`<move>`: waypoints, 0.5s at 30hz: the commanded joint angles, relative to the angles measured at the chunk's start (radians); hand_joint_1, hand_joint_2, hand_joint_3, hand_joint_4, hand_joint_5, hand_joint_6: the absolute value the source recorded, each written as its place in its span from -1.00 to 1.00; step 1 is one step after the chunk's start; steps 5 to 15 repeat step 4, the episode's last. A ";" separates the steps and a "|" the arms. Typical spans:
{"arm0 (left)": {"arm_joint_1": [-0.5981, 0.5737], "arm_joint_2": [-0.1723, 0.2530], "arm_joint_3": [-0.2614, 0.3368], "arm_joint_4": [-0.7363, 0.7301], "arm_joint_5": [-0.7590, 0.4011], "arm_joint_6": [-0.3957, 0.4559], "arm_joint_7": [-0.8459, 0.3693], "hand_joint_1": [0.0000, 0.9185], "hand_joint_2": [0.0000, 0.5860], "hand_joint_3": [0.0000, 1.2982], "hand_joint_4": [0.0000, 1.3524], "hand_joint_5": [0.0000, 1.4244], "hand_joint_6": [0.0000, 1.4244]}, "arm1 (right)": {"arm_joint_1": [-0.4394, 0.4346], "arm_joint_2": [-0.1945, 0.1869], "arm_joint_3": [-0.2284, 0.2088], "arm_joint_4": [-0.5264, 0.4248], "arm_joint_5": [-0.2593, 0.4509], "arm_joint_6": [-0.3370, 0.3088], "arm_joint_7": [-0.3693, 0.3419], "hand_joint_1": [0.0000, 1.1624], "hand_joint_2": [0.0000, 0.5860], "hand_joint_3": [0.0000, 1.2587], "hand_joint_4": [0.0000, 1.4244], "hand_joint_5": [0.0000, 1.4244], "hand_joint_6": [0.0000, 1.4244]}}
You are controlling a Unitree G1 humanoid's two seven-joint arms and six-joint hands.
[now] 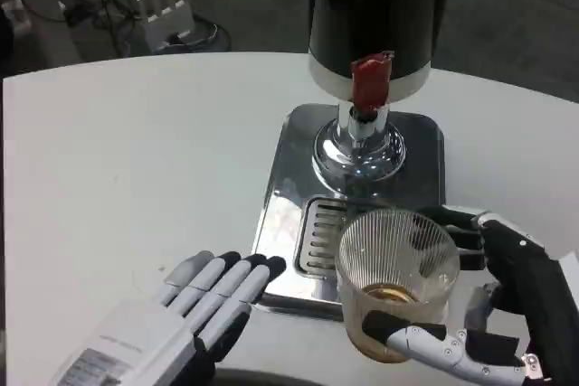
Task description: Grasp the cup under the faucet to collect the drink, then remove the cup.
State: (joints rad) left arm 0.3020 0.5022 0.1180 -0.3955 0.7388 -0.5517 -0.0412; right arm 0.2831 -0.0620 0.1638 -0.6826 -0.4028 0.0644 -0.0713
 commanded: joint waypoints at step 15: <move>0.013 0.003 0.000 -0.037 -0.006 0.021 -0.004 -1.00 -0.66 -1.00 -1.00 -1.00 -1.00 | 0.022 -0.003 -0.006 -0.045 0.017 -0.059 0.002 0.62 -0.63 0.27 0.29 0.55 0.72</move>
